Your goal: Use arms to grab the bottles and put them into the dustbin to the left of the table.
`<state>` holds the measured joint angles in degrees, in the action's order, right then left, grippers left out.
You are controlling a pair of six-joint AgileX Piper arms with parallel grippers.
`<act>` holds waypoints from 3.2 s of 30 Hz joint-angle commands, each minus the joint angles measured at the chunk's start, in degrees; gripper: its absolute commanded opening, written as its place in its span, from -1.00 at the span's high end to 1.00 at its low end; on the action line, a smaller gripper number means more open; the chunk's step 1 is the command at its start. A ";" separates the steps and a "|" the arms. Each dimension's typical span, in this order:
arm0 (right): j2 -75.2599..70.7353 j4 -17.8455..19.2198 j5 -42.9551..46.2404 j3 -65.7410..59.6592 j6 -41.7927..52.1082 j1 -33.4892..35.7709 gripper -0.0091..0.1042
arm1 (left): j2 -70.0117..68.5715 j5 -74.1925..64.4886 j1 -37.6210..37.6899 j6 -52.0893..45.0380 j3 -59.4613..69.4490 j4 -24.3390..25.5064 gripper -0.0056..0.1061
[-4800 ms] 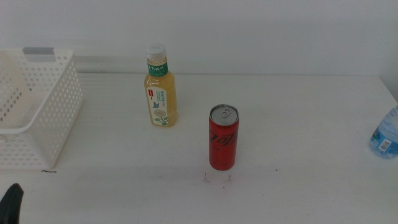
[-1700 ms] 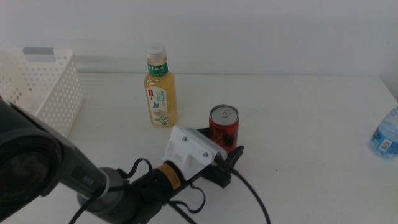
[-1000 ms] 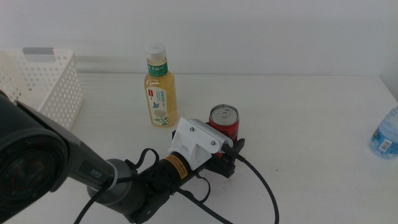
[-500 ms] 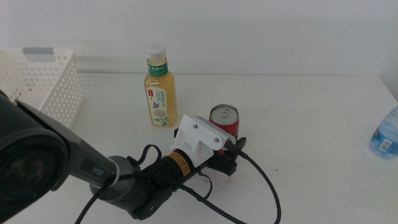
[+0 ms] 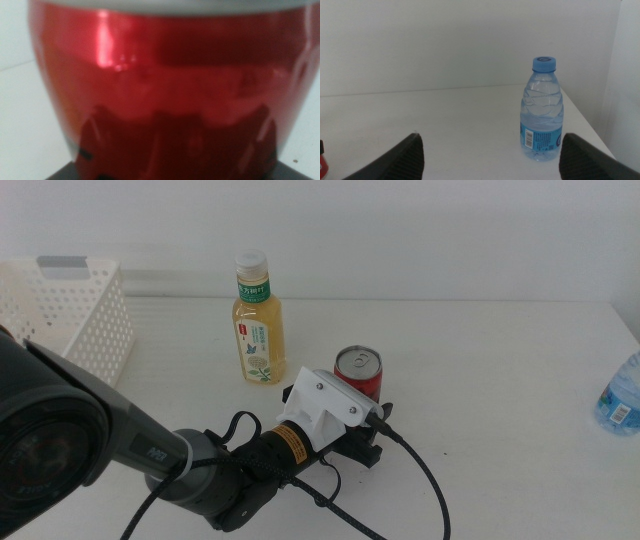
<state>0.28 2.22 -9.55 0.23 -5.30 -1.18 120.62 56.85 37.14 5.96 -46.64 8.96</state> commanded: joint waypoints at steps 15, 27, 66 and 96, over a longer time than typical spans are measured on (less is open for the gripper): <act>-0.28 0.41 0.59 -0.23 0.22 -0.39 -0.72 | -13.19 -8.65 0.04 0.55 -0.33 4.84 0.93; -0.28 0.41 0.59 -0.23 0.22 -0.39 -0.72 | -30.00 -32.06 -0.29 0.34 -0.51 2.33 0.93; -0.28 0.41 0.59 -0.23 0.22 -0.39 -0.72 | -12.74 -124.19 -55.55 -31.27 -50.57 -23.41 0.93; -0.28 0.41 0.59 -0.23 0.22 -0.39 -0.72 | -4.50 -115.91 -54.80 -34.42 -50.57 -21.24 -0.78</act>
<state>0.28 2.22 -9.55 0.23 -5.30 -1.18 117.43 -58.79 -17.78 -28.50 -96.60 -11.18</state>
